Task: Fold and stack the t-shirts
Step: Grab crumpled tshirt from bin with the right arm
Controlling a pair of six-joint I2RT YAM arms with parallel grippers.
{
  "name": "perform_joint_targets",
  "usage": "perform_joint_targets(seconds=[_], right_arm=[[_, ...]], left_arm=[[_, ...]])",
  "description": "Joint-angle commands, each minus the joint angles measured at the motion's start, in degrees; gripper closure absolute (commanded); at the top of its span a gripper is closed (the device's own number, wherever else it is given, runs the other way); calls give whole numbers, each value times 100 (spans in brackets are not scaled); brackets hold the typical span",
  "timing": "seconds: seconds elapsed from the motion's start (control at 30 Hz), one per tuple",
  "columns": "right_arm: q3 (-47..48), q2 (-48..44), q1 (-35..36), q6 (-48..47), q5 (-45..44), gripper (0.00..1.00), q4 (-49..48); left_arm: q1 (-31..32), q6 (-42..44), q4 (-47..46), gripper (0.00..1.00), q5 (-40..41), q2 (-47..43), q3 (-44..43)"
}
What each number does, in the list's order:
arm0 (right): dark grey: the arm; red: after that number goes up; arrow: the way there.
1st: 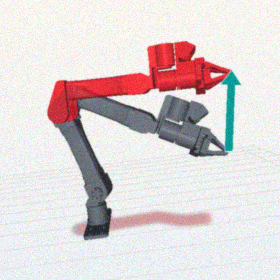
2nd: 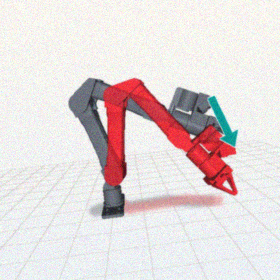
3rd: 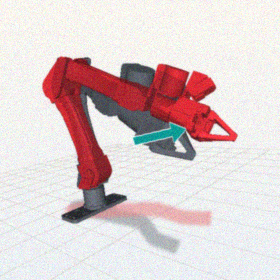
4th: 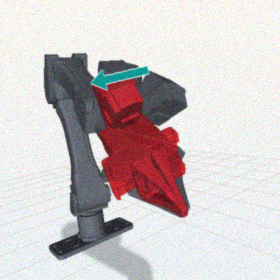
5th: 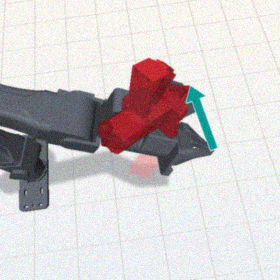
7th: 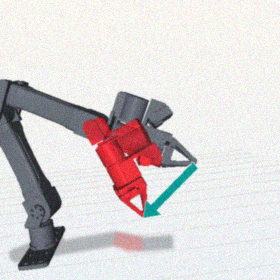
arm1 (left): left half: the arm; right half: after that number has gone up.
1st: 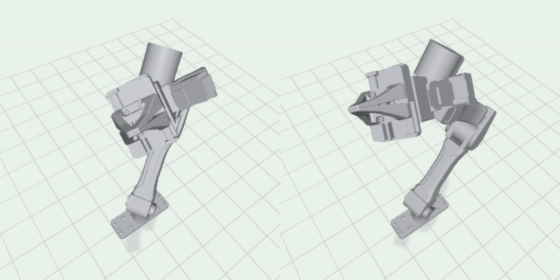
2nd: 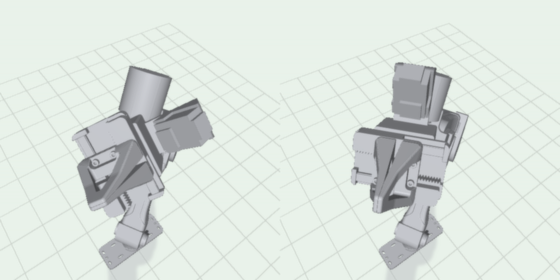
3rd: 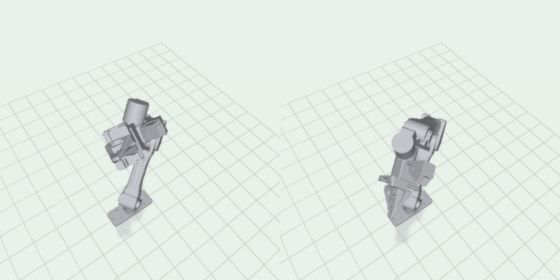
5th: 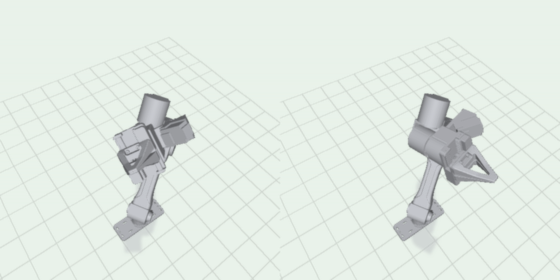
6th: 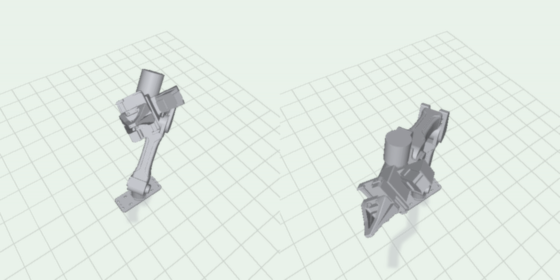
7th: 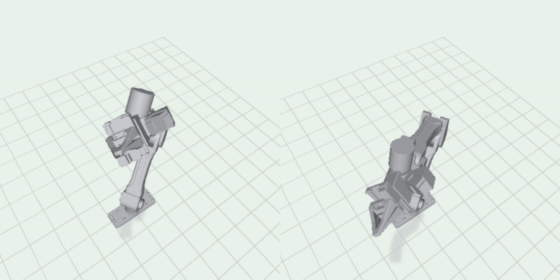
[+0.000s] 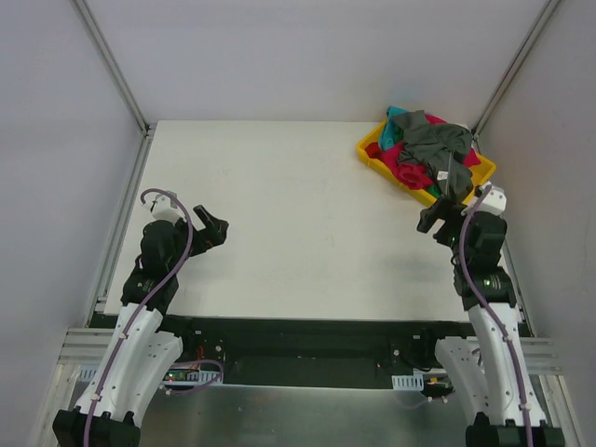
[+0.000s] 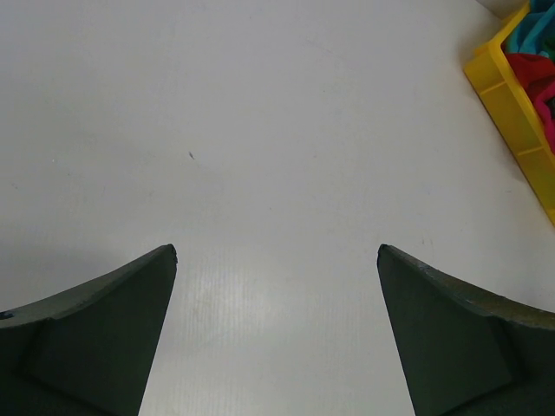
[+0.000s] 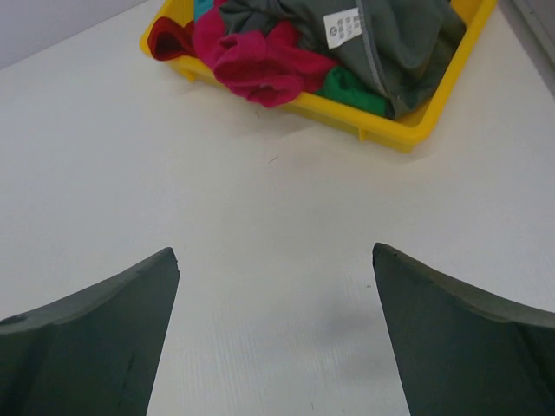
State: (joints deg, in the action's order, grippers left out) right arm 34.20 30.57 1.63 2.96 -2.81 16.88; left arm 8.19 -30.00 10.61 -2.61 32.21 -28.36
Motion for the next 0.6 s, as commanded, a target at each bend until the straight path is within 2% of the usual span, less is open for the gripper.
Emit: perform_joint_targets(seconds=[0.0, 0.2, 0.4, 0.5, 0.57], right_arm=[[1297, 1545, -22, -67, -984, 4, -300], [3230, 4391, -145, -428, -1310, 4, -397], [5445, 6976, -444, -131, -810, 4, 16], [6342, 7901, -462, -33, -782, 1, 192], [6905, 8411, -488, -67, -660, 17, 367]], left_arm=[[-19, -76, -375, 1, -20, 145, 41], [-19, -76, -543, 1, -125, 531, 41], [-19, -6, -587, 1, -73, 831, -29], [-19, 20, -587, 1, -29, 945, -73], [-19, 29, -587, 1, -11, 1024, -99]])
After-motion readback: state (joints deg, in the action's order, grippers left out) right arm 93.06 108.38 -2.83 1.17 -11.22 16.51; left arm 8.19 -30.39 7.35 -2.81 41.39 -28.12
